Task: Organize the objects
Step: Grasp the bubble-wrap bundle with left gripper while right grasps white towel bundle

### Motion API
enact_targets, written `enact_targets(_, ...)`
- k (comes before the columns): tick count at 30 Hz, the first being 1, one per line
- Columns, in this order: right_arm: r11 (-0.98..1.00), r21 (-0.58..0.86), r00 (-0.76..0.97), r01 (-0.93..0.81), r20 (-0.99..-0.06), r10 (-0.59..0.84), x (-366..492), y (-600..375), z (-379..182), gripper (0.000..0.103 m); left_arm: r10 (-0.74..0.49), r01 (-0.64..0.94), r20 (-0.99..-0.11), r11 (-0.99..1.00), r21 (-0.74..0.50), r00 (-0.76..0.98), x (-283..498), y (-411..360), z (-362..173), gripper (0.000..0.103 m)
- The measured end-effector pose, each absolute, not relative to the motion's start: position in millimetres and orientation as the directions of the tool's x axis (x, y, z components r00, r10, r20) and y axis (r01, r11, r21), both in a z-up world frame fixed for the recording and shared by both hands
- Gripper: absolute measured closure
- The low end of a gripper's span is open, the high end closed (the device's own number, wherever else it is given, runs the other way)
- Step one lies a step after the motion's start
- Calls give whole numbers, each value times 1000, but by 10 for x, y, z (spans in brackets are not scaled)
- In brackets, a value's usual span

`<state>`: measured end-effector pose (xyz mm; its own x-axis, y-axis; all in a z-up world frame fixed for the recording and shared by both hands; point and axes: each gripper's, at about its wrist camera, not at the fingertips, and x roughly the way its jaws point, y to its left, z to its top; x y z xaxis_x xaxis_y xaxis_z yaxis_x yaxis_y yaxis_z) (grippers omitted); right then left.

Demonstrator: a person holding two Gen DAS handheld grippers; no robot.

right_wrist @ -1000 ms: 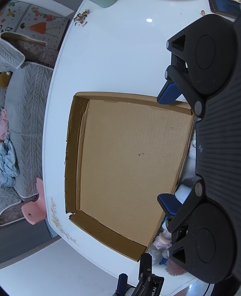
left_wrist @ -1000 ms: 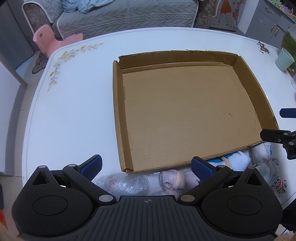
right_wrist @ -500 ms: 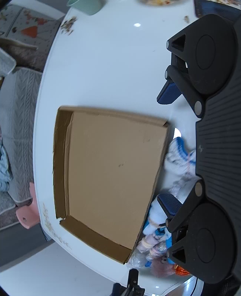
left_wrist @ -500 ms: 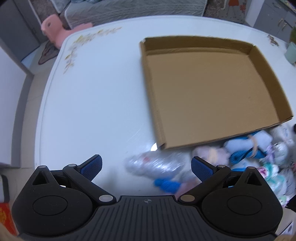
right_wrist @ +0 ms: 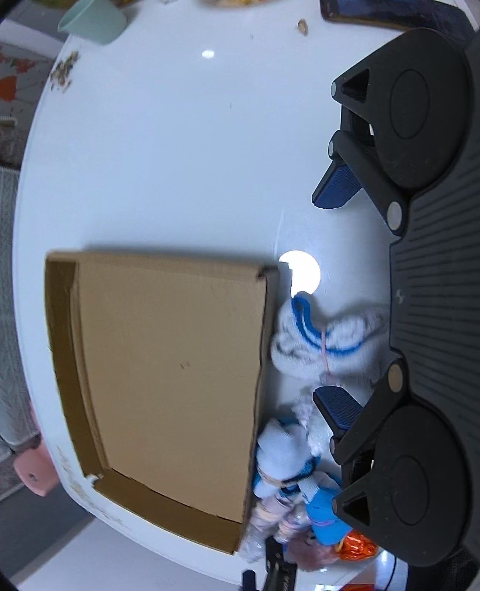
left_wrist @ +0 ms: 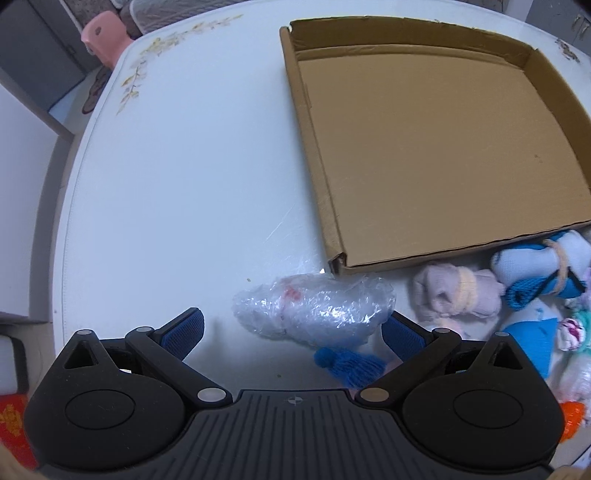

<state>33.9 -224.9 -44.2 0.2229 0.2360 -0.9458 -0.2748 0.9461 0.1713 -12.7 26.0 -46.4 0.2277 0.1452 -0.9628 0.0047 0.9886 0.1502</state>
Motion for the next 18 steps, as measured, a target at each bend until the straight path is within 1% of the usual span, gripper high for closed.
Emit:
enact_targets(4,939,179,203,-292,-948,244,340,-2131,-522,1,158,8,-956,986,165,245,-129,274,-489,5)
enact_targets(6,940,190,189,-283,-950,249,358,-2134,-569,1,150,7,-957,988,156,247,-135,276,-491,14)
enact_targets(7,941,190,185,-278,-951,247,362,-2138,-591,1,140,5,-959,989,145,245,-136,278,-493,15)
enact_targets(9,943,182,172,-278,-957,235,362,-2133,-644,12,121,0,-960,992,125,250,-142,287,-483,17)
enact_targets(10,942,187,163,-280,-957,238,358,-2128,-671,14,115,1,-961,993,119,252,-142,283,-475,18)
enact_targets(11,941,186,157,-283,-959,237,352,-2119,-697,21,112,2,-960,993,117,256,-144,277,-465,20)
enact_targets(12,939,187,151,-290,-959,238,343,-2105,-722,33,112,2,-959,993,117,259,-144,269,-454,21)
enact_targets(13,935,189,147,-300,-959,241,331,-2085,-740,38,110,3,-959,993,115,260,-145,265,-443,22)
enact_targets(15,927,192,157,-323,-955,253,301,-2047,-725,66,103,1,-959,994,107,263,-157,280,-415,24)
enact_targets(18,918,211,157,-335,-948,276,264,-2053,-698,66,85,-11,-957,996,85,277,-173,372,-351,27)
